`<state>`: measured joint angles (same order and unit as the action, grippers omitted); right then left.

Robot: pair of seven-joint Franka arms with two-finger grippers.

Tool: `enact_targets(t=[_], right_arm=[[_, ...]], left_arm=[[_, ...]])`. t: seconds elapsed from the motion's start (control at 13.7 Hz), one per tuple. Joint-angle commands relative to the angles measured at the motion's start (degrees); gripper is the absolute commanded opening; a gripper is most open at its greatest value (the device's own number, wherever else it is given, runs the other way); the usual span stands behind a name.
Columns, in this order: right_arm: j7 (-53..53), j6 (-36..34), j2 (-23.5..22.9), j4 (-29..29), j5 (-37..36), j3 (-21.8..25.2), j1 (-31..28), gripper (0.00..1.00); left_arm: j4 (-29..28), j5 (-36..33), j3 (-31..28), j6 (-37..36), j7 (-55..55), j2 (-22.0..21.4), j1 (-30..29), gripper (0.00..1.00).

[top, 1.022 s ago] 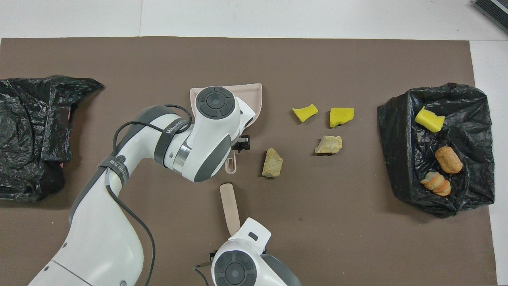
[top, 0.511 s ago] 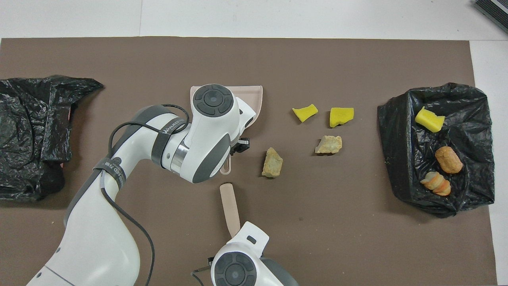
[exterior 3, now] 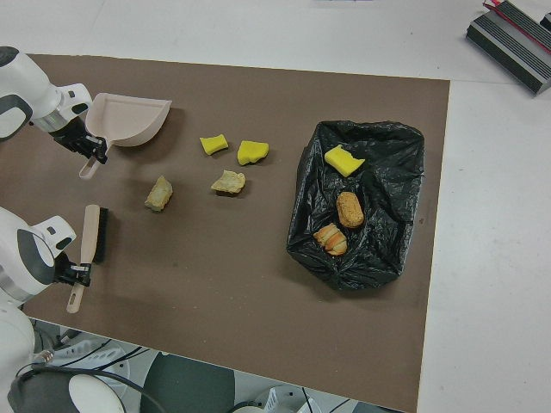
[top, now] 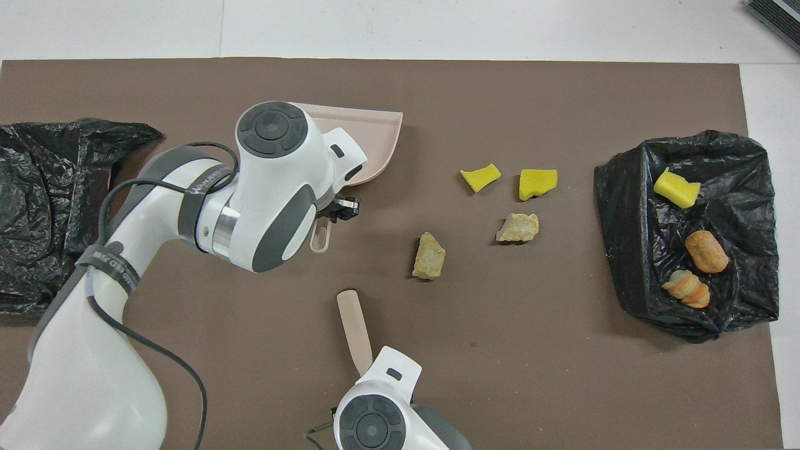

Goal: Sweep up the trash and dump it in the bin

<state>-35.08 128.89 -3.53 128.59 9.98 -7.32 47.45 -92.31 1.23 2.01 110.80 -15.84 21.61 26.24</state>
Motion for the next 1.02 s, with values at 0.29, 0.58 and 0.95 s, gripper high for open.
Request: enact_targets(t=[0.29,0.58,0.95], right_arm=[[-2.8,-11.5,9.6,0.8,0.2,0.4,-10.0,0.0],[-2.4,-17.3,12.3,0.8,-8.9,0.5,-18.3,0.0],[8.5,-16.2,4.6,-6.2,-15.8,0.2,-32.9,0.0]], left_arm=[[1.4,-4.4,0.2,-6.9,22.8,-3.1,-6.8,0.0],[0.8,-8.3,0.2,-12.8,42.3,-3.9,-8.9,0.0],[-10.0,-11.9,0.4,-12.5,57.9,-10.1,-7.7,0.0]])
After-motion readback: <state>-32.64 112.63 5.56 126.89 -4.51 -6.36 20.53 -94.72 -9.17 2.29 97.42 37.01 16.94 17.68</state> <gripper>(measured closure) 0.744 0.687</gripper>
